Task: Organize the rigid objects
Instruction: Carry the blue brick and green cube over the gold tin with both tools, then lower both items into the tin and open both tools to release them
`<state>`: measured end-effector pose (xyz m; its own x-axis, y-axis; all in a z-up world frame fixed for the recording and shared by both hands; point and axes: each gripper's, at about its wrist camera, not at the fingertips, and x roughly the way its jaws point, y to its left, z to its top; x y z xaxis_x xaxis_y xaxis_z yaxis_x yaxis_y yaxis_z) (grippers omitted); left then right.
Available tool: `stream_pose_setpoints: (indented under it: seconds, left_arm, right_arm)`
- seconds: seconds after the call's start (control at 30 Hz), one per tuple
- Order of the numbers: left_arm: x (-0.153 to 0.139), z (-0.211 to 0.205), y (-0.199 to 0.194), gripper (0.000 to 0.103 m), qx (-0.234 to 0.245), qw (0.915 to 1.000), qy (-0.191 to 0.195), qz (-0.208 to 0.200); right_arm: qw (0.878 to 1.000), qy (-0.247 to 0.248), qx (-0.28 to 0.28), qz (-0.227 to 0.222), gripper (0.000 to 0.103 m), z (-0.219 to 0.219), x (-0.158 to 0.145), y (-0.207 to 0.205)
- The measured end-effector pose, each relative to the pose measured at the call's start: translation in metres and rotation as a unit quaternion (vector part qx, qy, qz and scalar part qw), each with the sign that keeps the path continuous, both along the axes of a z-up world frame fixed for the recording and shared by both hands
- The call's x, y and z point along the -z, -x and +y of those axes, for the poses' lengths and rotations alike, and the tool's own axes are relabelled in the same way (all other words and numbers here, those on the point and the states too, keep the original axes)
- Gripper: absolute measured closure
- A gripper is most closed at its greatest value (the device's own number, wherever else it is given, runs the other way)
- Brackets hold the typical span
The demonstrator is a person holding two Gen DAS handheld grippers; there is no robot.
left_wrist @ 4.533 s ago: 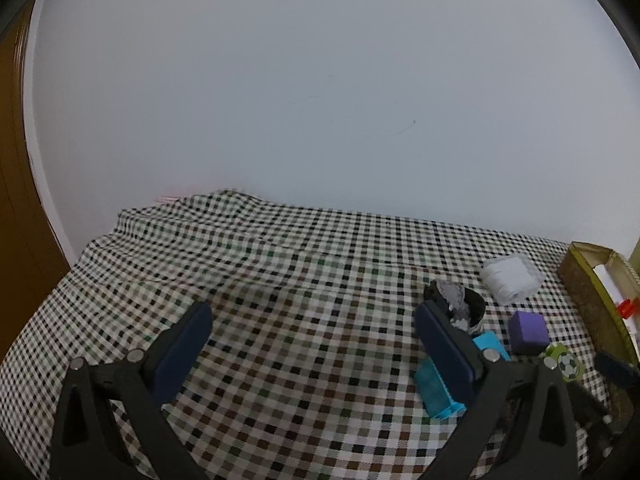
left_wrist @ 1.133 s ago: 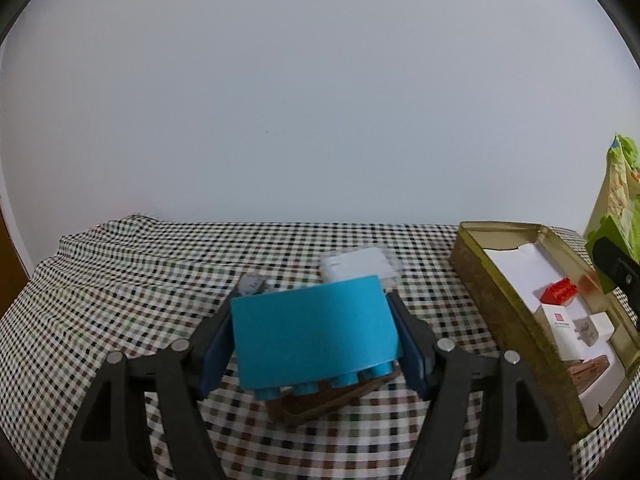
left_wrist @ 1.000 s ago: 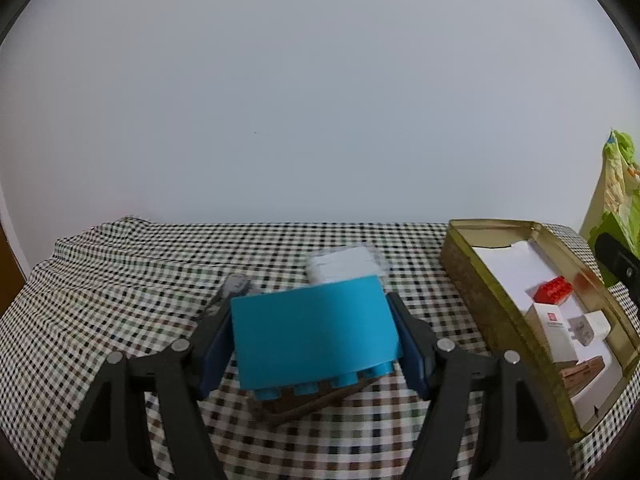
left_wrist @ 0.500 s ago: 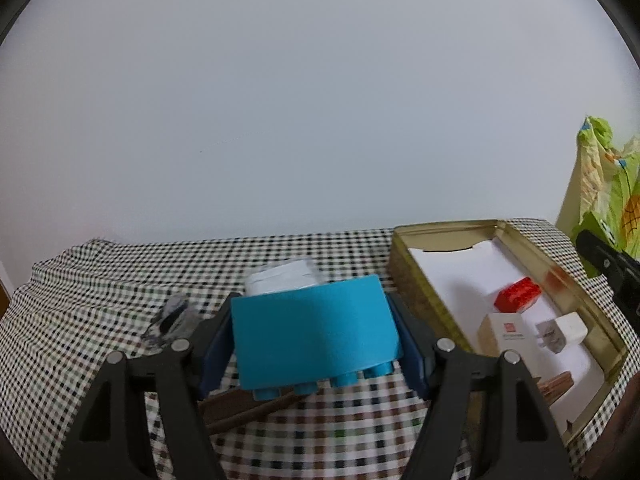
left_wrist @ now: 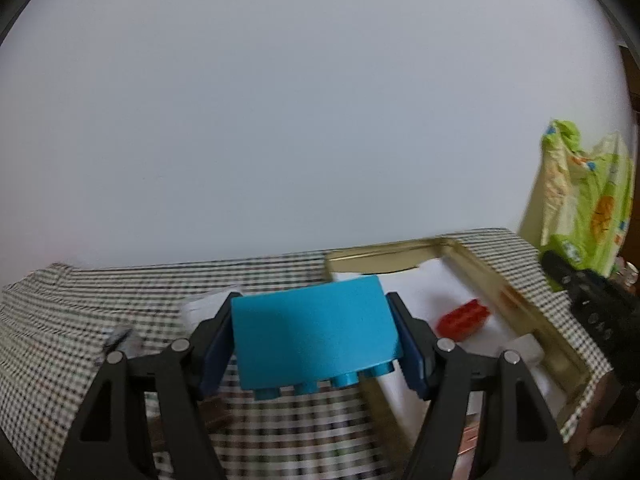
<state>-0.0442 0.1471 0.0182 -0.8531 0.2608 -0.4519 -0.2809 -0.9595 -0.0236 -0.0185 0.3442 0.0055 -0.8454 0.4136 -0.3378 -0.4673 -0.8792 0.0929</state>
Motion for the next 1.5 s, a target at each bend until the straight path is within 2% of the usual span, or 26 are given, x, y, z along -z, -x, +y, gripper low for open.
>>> stream_pose_setpoints:
  seconds: [0.13, 0.27, 0.37, 0.53, 0.93, 1.07, 1.2, 1.33, 1.4, 1.5]
  left_arm:
    - [0.0, 0.029, 0.003, 0.033, 0.028, 0.9995, 0.016, -0.008]
    - [0.008, 0.052, 0.013, 0.033, 0.043, 0.9977, 0.029, -0.043]
    - [0.017, 0.062, 0.018, 0.033, 0.051, 0.9956, 0.042, -0.067]
    - [0.017, 0.062, 0.015, 0.033, 0.053, 0.9951, 0.046, -0.07]
    - [0.022, 0.067, 0.023, 0.033, 0.053, 0.9921, 0.062, -0.095]
    - [0.024, 0.07, 0.026, 0.033, 0.057, 0.9898, 0.071, -0.11]
    - [0.027, 0.072, 0.028, 0.033, 0.059, 0.9877, 0.08, -0.121]
    - [0.028, 0.072, 0.028, 0.033, 0.061, 0.9871, 0.082, -0.123]
    - [0.026, 0.071, 0.027, 0.028, 0.058, 0.988, 0.081, -0.117]
    - [0.024, 0.066, 0.027, 0.014, 0.044, 0.9901, 0.072, -0.112]
  right_arm:
    - [1.0, 0.002, 0.001, -0.02, 0.069, 0.004, 0.003, 0.004]
    - [0.999, 0.006, 0.004, -0.05, 0.069, 0.009, 0.009, 0.01]
    - [0.998, 0.01, 0.005, -0.063, 0.069, 0.009, 0.013, 0.009]
    - [0.995, 0.02, 0.0, -0.099, 0.069, 0.009, 0.022, 0.021]
    - [0.995, 0.021, -0.001, -0.102, 0.069, 0.006, 0.022, 0.026]
    - [0.993, 0.021, -0.013, -0.114, 0.069, 0.002, 0.022, 0.03]
    - [0.992, 0.0, -0.009, -0.122, 0.069, -0.004, 0.022, 0.033]
    - [0.992, 0.008, -0.013, -0.128, 0.068, -0.004, 0.023, 0.034]
    - [0.992, 0.012, -0.014, -0.124, 0.068, -0.003, 0.022, 0.033]
    - [0.992, 0.018, -0.005, -0.123, 0.068, 0.0, 0.022, 0.033]
